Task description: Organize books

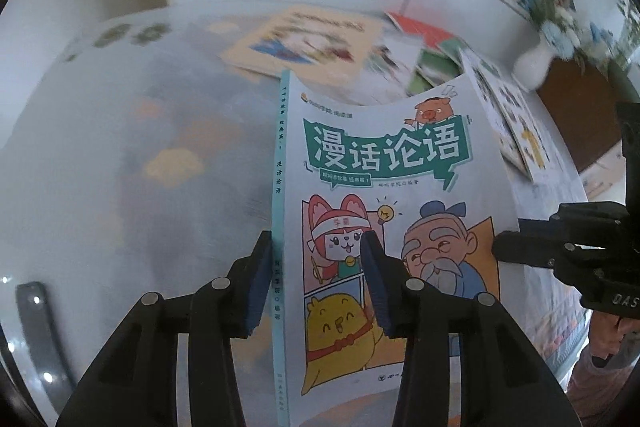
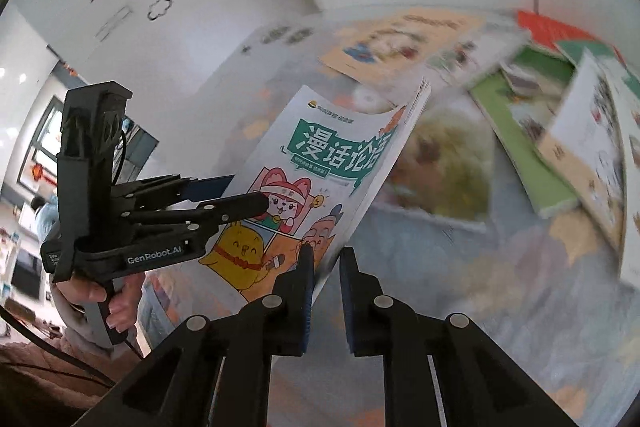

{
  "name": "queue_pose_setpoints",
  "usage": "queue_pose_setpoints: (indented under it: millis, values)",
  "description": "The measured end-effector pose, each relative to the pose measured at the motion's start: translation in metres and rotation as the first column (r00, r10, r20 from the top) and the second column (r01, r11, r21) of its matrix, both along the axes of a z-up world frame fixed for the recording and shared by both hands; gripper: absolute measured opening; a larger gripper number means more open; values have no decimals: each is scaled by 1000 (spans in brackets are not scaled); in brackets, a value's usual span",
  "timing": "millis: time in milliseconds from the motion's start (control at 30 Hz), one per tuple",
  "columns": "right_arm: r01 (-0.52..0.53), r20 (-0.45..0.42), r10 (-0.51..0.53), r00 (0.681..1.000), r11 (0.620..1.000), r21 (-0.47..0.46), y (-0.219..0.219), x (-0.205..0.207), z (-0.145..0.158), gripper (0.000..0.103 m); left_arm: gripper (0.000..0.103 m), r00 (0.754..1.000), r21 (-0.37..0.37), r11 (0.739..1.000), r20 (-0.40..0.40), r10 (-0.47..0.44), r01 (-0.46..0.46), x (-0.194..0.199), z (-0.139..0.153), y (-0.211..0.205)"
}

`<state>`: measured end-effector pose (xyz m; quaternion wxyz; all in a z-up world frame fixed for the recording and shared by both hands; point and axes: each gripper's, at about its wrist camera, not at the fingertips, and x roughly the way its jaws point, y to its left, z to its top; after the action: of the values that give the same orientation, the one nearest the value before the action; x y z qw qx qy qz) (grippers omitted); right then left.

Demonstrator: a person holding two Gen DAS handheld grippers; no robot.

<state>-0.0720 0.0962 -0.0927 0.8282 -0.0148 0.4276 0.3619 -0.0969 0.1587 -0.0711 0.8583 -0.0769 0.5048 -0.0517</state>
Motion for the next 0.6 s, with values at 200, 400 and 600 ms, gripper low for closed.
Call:
queue_pose_setpoints:
  millis: [200, 400, 600]
  values:
    - [-80, 5, 80, 997, 997, -1, 60, 21, 14, 13, 40, 996, 75, 993, 31, 88, -90, 7, 11, 46]
    - [-107, -37, 108, 994, 994, 11, 105, 49, 0, 13, 40, 985, 62, 984, -10, 170, -169, 21, -11, 91]
    - [-109, -81, 107, 991, 994, -21, 123, 61, -25, 14, 40, 978, 58, 979, -65, 200, -196, 30, -41, 110]
